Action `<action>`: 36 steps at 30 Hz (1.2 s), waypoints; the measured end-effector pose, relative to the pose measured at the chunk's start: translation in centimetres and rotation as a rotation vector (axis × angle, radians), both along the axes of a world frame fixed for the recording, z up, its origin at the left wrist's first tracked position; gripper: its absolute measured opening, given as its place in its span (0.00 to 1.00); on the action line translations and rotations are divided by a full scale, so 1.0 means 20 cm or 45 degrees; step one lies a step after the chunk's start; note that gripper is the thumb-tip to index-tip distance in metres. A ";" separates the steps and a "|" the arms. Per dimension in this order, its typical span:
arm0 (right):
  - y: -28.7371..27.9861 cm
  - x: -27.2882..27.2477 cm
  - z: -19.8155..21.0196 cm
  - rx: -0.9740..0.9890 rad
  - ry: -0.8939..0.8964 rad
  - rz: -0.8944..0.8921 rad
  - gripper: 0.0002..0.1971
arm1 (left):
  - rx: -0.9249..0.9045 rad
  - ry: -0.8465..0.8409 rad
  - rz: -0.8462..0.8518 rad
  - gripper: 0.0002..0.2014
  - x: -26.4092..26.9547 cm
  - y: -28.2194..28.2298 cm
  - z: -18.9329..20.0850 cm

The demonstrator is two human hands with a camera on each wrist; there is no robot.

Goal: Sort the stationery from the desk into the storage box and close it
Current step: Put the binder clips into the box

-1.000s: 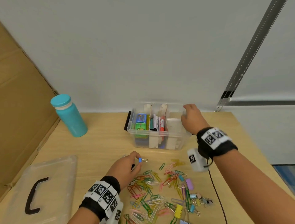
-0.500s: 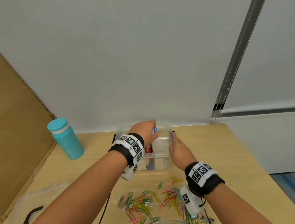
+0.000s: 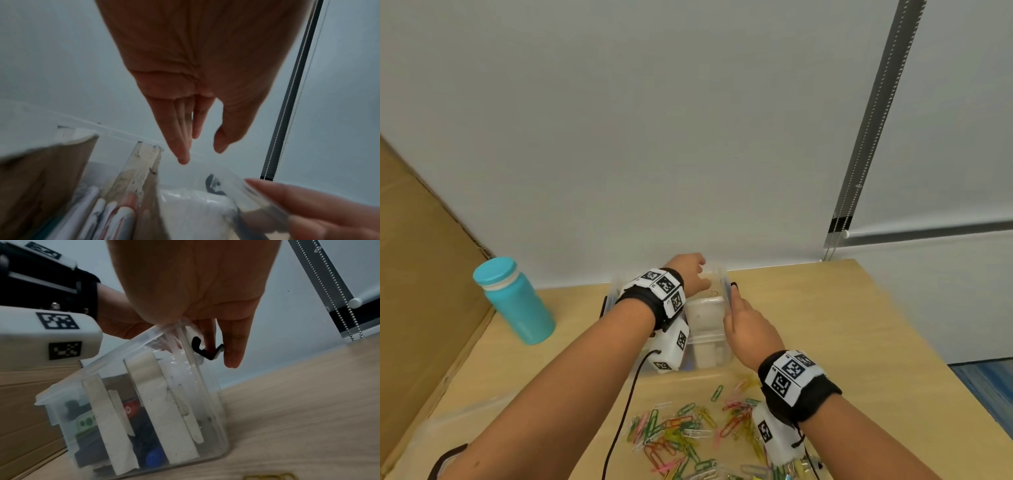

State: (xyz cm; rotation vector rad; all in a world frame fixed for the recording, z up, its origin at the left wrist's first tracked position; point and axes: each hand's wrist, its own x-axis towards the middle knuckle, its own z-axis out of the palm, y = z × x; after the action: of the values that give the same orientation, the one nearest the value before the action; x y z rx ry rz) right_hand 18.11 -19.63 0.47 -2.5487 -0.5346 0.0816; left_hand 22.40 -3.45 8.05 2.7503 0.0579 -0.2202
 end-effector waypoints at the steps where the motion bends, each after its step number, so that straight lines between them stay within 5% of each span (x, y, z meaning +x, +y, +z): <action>1: 0.00 0.00 0.00 -0.007 -0.002 0.001 0.30 | -0.032 -0.041 0.002 0.25 -0.04 0.01 0.01; 9: -0.07 -0.04 0.07 0.142 0.283 0.080 0.32 | -0.336 -0.445 -0.033 0.09 -0.58 -0.02 0.00; 16: -0.37 -0.30 0.06 0.079 0.062 0.074 0.19 | -0.336 -0.239 -0.046 0.10 -0.92 -0.02 -0.30; 21: -0.54 -0.44 -0.07 -0.148 0.105 0.138 0.11 | -0.122 0.014 -0.327 0.15 -1.00 -0.16 -0.47; 27: -0.53 -0.47 -0.19 -0.320 0.225 0.281 0.21 | 0.014 0.181 -0.653 0.20 -1.02 -0.37 -0.50; 32: -0.47 -0.46 -0.25 -0.553 0.171 0.351 0.16 | 0.200 0.217 -0.701 0.18 -1.02 -0.49 -0.51; 36: -0.46 -0.46 -0.25 -0.461 0.224 0.329 0.20 | 0.259 0.226 -0.678 0.18 -1.04 -0.53 -0.52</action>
State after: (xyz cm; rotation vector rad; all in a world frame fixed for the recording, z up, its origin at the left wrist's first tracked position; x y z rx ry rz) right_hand 8.98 -28.77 -4.45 -2.7645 -0.8403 0.5340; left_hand 1.63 -14.05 -2.38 2.8820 -0.6433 -0.6298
